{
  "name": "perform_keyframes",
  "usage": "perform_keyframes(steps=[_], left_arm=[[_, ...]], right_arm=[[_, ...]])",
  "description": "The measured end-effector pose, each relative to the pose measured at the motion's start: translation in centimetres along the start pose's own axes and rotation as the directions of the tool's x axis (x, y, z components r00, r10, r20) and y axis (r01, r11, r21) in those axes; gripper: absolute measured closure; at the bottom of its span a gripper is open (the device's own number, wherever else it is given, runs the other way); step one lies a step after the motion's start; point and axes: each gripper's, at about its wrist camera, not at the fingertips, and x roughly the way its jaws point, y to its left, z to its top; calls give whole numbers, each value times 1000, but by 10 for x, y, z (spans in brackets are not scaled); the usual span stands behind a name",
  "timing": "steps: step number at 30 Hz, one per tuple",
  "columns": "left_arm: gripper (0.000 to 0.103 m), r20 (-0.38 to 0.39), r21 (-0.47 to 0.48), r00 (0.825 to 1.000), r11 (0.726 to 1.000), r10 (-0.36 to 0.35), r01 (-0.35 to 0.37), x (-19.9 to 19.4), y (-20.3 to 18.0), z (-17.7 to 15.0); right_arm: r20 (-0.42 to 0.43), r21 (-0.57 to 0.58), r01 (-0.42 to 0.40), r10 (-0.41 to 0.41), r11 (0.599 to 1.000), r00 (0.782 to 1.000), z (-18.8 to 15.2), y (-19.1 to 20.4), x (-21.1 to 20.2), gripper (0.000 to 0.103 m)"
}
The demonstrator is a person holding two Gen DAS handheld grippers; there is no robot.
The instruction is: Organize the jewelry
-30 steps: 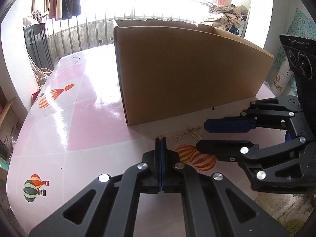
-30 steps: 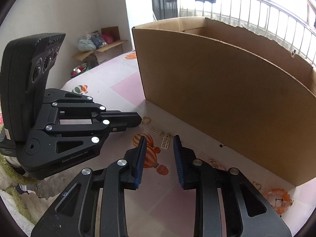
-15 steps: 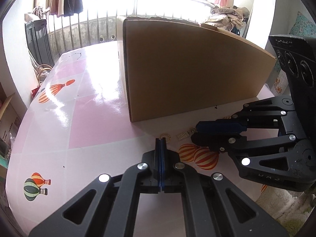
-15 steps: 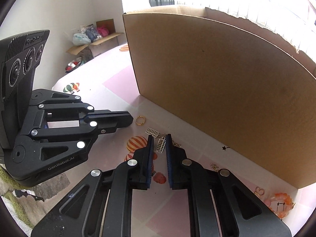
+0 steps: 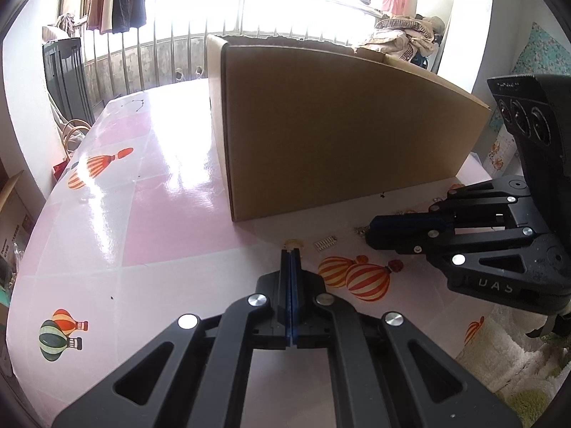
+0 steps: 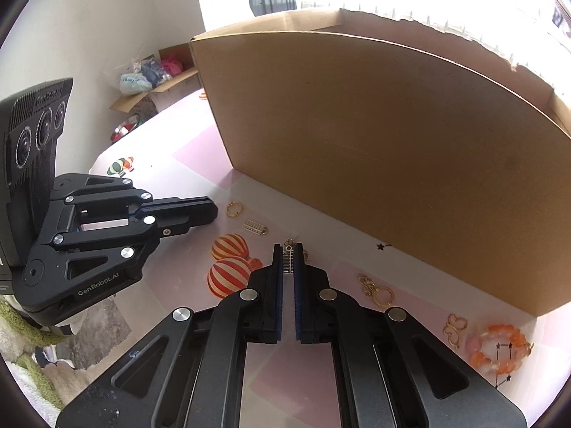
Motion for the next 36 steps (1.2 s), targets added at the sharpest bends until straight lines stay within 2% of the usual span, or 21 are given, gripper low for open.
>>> perform_keyframes(steps=[3, 5, 8, 13, 17, 24, 28, 36], left_arm=[[98, -4, 12, 1000, 1000, -6, 6, 0, -1, 0], [87, -6, 20, 1000, 1000, 2, -2, 1, -2, 2], [82, -10, 39, 1000, 999, 6, -6, 3, -5, 4], [82, -26, 61, 999, 998, 33, -31, 12, -6, 7], [82, -26, 112, 998, 992, 58, -55, 16, -13, 9], [83, -19, 139, 998, 989, 56, -53, 16, -12, 8], [90, -17, 155, 998, 986, 58, -54, 18, -17, 7], [92, -7, 167, 997, 983, 79, -77, 19, -23, 8]], right_arm=[[3, 26, -1, 1, 1000, 1000, -10, -11, -9, 101], [4, 39, -2, 2, 999, 1000, -13, -13, -11, 101], [7, 60, -11, 10, 998, 1000, -14, -11, -9, 101], [8, 74, -21, 20, 997, 1000, -18, -14, -9, 101], [11, 80, -28, 27, 996, 1000, -19, -15, -10, 101], [15, 83, -35, 34, 996, 999, -19, -18, -11, 101], [16, 84, -36, 35, 996, 999, -20, -21, -15, 101], [15, 84, -38, 37, 996, 999, -20, -21, -14, 101]])
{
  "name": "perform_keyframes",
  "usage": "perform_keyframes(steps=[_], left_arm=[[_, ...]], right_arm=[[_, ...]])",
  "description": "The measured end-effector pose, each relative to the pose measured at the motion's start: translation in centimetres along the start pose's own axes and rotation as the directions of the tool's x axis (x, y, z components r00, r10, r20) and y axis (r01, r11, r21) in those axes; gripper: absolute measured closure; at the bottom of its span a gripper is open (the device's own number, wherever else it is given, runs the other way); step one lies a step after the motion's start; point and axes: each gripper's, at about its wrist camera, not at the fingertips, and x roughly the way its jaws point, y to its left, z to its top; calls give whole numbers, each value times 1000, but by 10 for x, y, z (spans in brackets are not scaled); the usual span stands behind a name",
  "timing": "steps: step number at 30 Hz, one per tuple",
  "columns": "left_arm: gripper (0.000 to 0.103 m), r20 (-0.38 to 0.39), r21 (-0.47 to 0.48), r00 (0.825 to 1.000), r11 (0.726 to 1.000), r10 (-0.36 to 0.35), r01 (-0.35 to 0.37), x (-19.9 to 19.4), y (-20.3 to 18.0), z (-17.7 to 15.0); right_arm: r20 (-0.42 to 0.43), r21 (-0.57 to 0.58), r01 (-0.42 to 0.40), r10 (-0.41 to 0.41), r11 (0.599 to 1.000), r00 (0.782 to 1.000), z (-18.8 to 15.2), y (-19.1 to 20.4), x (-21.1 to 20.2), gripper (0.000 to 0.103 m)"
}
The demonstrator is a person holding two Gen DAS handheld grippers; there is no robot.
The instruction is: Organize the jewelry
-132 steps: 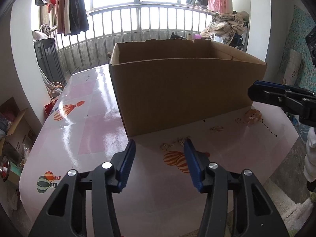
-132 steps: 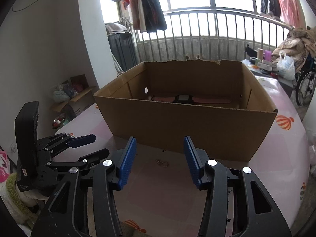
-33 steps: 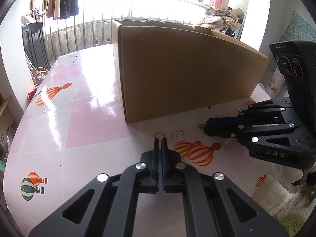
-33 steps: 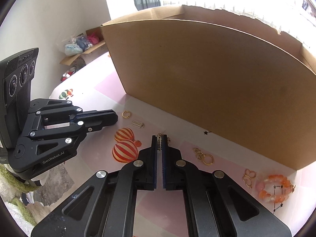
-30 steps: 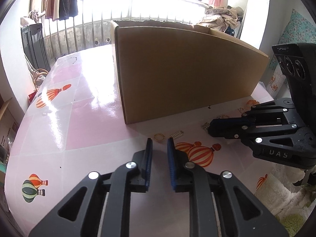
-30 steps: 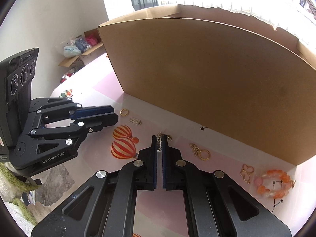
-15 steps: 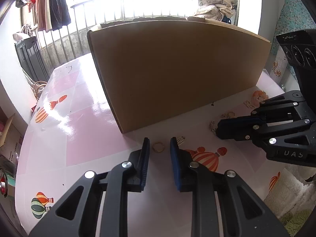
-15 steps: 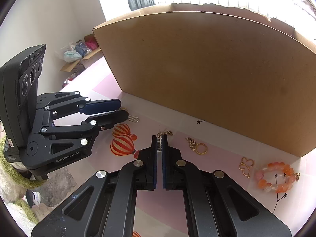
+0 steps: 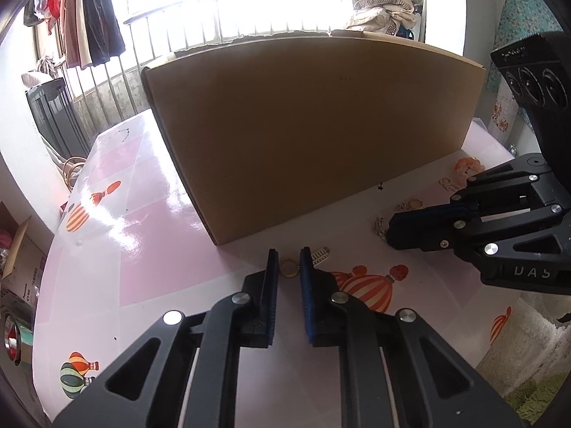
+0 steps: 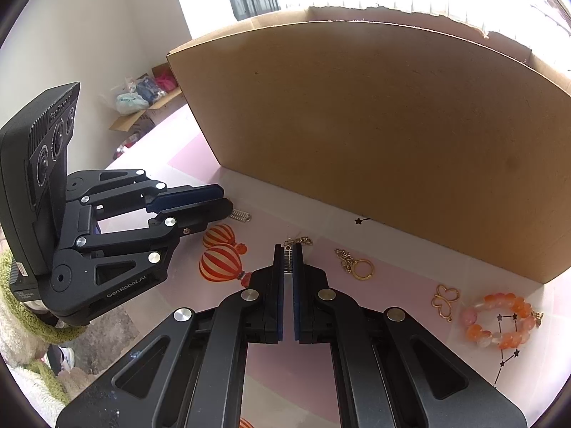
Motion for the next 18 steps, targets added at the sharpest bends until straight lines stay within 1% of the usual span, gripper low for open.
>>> perform_keyframes(steps=[11, 18], left_arm=[[93, 14, -17, 1000, 1000, -11, 11, -3, 3, -2], [93, 28, -22, 1000, 1000, -13, 13, -7, 6, -6]], right_arm=[[2, 0, 1, -1, 1000, 1000, 0, 1, 1, 101], [7, -2, 2, -2, 1000, 1000, 2, -2, -8, 101]])
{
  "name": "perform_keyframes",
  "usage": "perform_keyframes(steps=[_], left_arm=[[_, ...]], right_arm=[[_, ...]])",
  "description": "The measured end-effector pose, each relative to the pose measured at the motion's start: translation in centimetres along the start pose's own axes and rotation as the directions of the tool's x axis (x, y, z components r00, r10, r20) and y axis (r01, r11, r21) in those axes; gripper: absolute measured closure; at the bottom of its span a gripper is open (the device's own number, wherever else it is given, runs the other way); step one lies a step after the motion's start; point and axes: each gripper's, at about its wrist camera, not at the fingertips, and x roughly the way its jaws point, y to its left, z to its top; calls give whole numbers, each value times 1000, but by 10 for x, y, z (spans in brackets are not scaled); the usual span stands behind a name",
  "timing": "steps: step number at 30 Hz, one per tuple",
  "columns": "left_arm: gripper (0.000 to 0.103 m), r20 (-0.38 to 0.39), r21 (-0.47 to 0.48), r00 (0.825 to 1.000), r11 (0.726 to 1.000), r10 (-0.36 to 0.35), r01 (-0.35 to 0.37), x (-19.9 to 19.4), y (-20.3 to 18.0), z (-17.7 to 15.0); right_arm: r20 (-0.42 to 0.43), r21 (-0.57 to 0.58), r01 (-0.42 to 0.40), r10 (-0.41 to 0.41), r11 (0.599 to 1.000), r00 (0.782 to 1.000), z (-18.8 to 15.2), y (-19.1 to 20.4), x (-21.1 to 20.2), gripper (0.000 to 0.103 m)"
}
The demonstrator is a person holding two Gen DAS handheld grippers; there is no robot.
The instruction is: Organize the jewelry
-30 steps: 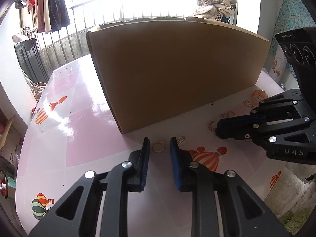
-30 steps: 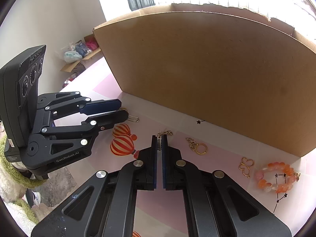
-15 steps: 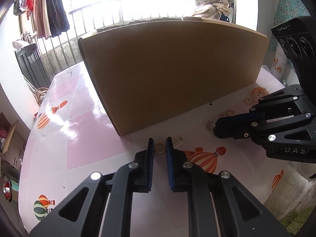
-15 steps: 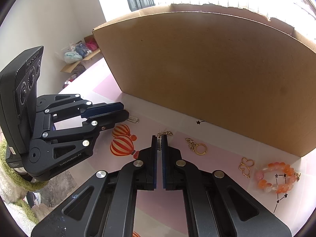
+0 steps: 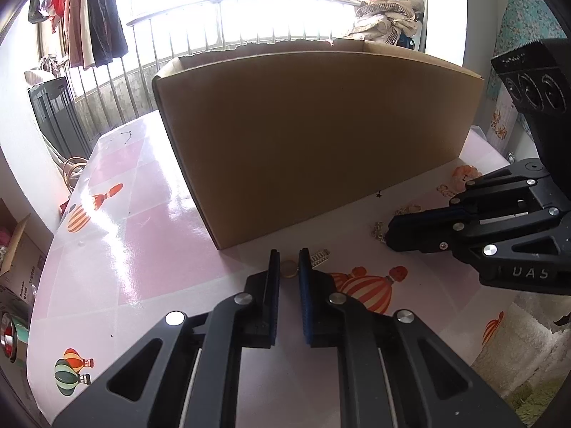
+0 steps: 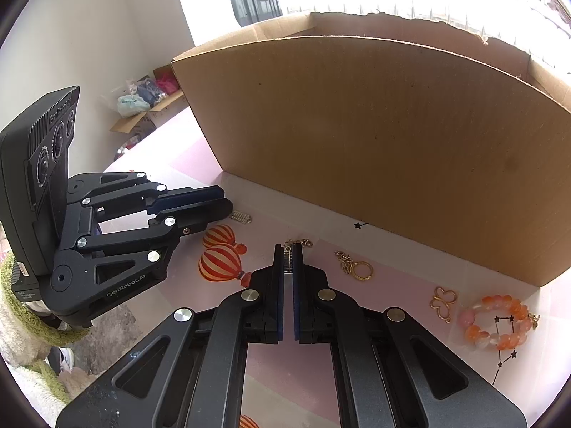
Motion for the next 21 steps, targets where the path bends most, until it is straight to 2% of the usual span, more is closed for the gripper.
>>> perform_keyframes(steps=[21], left_arm=[[93, 54, -57, 998, 998, 36, -33, -27, 23, -2]], right_arm=[[63, -9, -7, 7, 1000, 998, 8, 3, -15, 103]])
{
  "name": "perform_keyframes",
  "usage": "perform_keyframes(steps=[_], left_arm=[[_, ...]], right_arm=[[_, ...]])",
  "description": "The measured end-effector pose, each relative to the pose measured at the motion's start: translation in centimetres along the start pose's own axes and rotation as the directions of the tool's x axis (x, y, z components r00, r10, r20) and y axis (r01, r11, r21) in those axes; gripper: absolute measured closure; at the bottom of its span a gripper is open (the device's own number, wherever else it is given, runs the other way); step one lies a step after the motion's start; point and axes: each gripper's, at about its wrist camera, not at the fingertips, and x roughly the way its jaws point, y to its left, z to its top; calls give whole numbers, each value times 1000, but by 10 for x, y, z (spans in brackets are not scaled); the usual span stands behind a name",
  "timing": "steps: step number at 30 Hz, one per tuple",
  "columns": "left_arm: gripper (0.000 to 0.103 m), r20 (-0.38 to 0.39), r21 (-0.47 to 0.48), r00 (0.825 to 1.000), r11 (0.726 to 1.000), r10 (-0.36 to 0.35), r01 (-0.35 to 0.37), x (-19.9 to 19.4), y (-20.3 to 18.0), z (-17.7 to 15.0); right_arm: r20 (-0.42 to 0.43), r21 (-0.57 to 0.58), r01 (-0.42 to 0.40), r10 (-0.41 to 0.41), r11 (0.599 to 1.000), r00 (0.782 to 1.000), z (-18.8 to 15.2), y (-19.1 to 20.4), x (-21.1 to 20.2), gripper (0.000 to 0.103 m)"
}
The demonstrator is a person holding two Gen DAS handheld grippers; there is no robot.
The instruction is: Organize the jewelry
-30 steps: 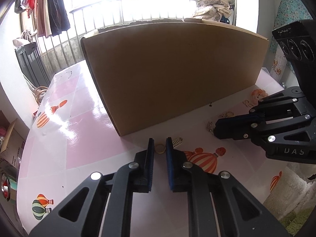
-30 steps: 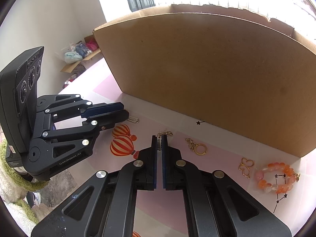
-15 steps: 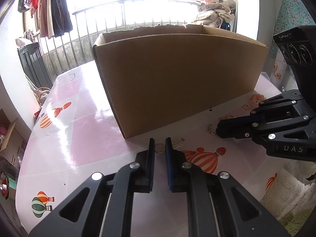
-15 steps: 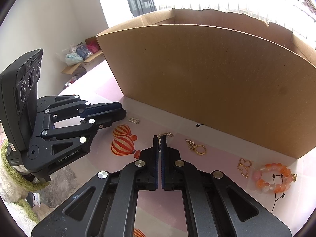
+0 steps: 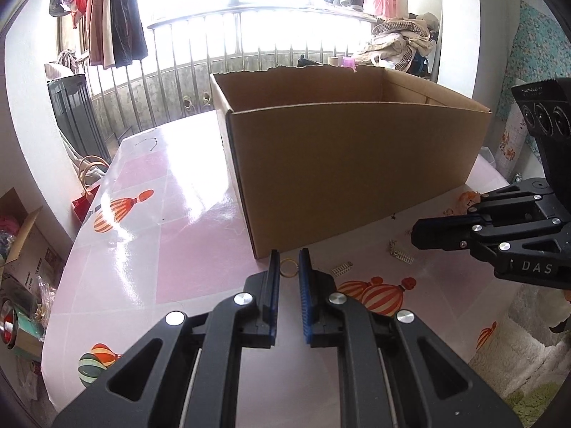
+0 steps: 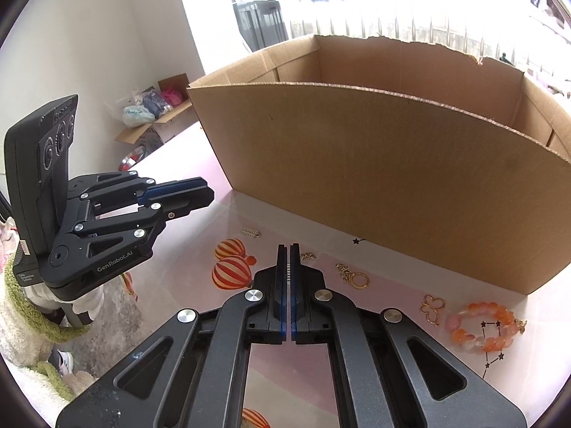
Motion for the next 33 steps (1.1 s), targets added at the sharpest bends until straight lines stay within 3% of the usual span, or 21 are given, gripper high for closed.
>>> perform_keyframes(steps=[5, 10, 11, 16, 21, 33], left_arm=[[93, -6, 3, 1000, 1000, -5, 5, 1, -4, -1], [93, -29, 14, 999, 1000, -15, 16, 7, -9, -5], [93, -31, 15, 999, 1000, -17, 18, 8, -9, -5], [93, -38, 14, 999, 1000, -23, 23, 11, -11, -5], [93, -41, 15, 999, 1000, -21, 21, 12, -10, -5], [93, -33, 4, 999, 1000, -15, 15, 11, -8, -4]], right_arm=[[-4, -1, 2, -2, 1000, 1000, 2, -1, -2, 102], [-49, -21, 15, -16, 1000, 999, 3, 5, 11, 80], [-55, -30, 18, -19, 999, 998, 3, 6, 13, 79], [-82, -62, 36, -41, 997, 996, 3, 13, 28, 80], [-94, -96, 97, -106, 991, 990, 8, 20, 38, 97], [-66, -63, 68, -72, 996, 995, 1, 10, 26, 99]])
